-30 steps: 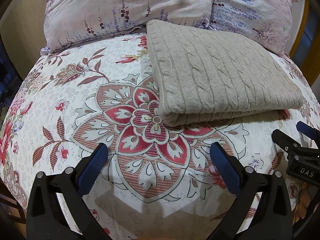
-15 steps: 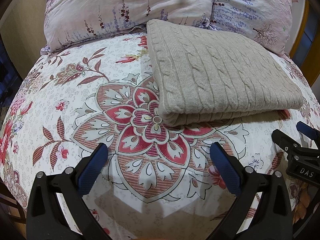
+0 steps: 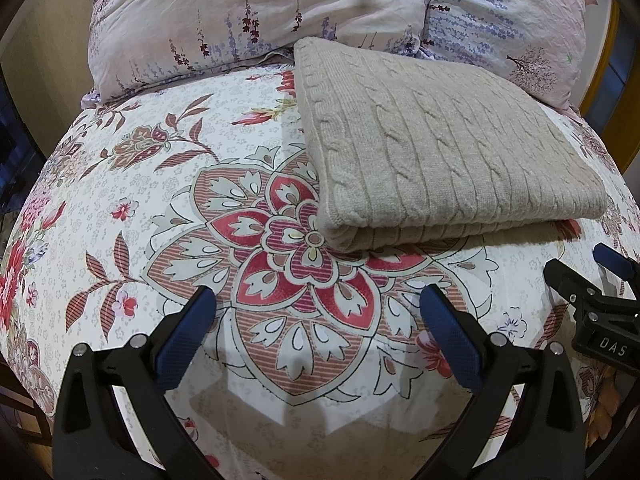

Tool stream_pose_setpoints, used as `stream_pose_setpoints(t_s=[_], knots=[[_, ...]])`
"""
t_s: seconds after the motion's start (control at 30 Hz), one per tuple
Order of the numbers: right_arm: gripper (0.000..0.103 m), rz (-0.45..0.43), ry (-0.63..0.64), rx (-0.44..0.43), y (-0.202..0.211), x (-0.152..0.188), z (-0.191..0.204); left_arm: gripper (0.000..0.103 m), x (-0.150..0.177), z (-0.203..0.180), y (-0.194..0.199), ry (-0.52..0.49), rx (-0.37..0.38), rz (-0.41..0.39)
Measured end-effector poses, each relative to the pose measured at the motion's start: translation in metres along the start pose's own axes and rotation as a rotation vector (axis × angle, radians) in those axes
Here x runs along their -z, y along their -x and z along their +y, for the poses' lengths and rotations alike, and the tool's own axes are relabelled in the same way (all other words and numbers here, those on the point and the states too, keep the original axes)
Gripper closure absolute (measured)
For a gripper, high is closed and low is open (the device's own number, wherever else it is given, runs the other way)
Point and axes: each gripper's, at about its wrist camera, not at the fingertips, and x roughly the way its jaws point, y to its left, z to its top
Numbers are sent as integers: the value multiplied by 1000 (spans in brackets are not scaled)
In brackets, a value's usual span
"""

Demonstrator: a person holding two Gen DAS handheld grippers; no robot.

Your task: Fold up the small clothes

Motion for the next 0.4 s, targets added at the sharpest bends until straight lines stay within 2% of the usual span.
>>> stream_pose_setpoints(t_s=[0.4], knots=[[1,0,0,0,0,0,0,2,-1,0,0,-1,0,0]])
